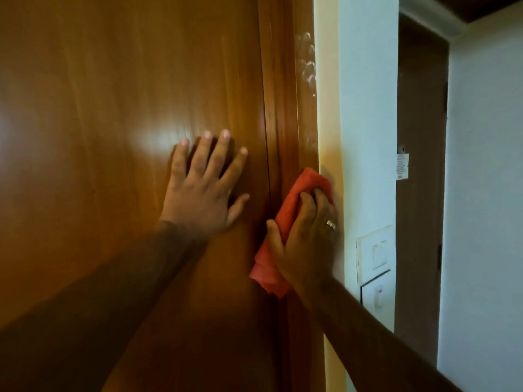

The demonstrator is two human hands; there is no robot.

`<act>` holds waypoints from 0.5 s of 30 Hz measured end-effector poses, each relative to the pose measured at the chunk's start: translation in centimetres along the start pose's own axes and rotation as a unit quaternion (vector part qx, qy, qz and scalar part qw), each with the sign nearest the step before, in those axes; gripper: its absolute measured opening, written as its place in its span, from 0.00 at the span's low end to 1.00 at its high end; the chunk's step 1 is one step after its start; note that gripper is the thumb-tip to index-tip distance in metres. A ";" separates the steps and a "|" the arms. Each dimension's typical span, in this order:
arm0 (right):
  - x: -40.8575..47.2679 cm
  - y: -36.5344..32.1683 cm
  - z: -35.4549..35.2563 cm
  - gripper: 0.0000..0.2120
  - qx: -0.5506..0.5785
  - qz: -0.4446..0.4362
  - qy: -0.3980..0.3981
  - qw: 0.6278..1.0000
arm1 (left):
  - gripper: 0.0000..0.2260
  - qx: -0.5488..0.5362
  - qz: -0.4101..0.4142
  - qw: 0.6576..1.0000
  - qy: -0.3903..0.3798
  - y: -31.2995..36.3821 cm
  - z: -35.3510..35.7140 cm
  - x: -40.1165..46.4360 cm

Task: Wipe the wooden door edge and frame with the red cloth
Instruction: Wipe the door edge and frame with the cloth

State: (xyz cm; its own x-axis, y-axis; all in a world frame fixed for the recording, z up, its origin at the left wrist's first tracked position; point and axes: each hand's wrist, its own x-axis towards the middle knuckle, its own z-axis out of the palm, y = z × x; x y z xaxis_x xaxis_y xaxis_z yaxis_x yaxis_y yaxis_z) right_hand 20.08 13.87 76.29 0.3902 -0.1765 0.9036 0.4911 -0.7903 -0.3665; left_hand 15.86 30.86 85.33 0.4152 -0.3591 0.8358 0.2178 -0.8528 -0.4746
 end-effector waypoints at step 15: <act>10.1 -2.7 1.1 0.39 0.013 -0.066 0.096 0.993 | 0.36 0.027 -0.037 0.999 0.015 -4.4 0.1 5.2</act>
State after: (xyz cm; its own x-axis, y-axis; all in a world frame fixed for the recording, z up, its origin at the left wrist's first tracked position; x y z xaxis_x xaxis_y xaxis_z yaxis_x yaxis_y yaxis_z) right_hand 23.59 14.83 86.17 0.1662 -0.1833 0.9689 0.5483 -0.7995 -0.2453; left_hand 17.16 32.82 91.72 0.3700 -0.3075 0.8767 0.2950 -0.8559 -0.4247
